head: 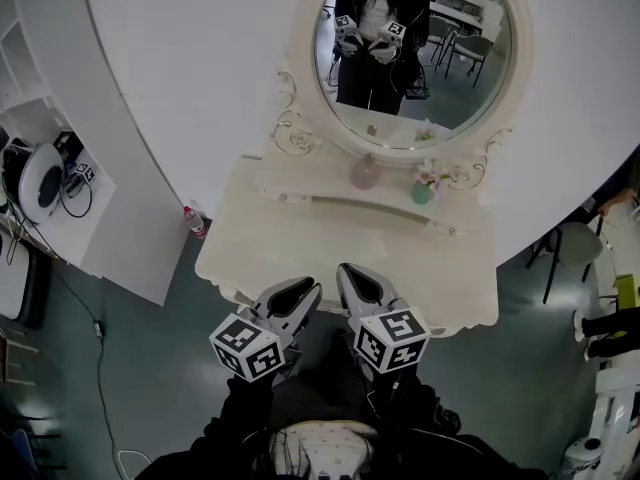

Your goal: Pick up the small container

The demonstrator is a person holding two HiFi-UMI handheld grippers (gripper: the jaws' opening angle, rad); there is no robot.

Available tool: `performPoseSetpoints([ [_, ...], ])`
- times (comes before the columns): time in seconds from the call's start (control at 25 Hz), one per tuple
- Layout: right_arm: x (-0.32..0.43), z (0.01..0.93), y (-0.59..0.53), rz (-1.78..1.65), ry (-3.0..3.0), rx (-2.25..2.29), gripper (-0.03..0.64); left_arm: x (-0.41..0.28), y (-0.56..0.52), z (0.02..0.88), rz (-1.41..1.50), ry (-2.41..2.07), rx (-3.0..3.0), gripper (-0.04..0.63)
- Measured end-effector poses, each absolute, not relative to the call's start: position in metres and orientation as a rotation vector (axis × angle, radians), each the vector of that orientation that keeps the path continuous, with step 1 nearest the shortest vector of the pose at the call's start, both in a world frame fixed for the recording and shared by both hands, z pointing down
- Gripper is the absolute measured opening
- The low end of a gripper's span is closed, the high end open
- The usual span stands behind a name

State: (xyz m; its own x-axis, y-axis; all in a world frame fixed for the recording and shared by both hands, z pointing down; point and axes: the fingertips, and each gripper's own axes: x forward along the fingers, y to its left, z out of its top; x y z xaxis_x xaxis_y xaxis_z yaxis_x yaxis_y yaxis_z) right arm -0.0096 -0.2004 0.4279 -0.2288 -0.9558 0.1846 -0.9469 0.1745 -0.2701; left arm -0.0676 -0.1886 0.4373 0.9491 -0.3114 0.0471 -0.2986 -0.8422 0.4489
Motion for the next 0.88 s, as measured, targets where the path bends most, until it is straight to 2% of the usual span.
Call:
performPoseSetpoints([
  [0.36, 0.022, 0.437, -0.245, -0.537, 2.419, -1.895, 0.009, -0.04, -0.231, 0.439, -0.043, -0.493, 2.627, 0.049],
  [0.88, 0.114, 0.457, -0.314, -0.557, 2.4, -1.942, 0.009, 0.037, -0.296, 0.448, 0.018, -0.514, 2.628, 0.05],
])
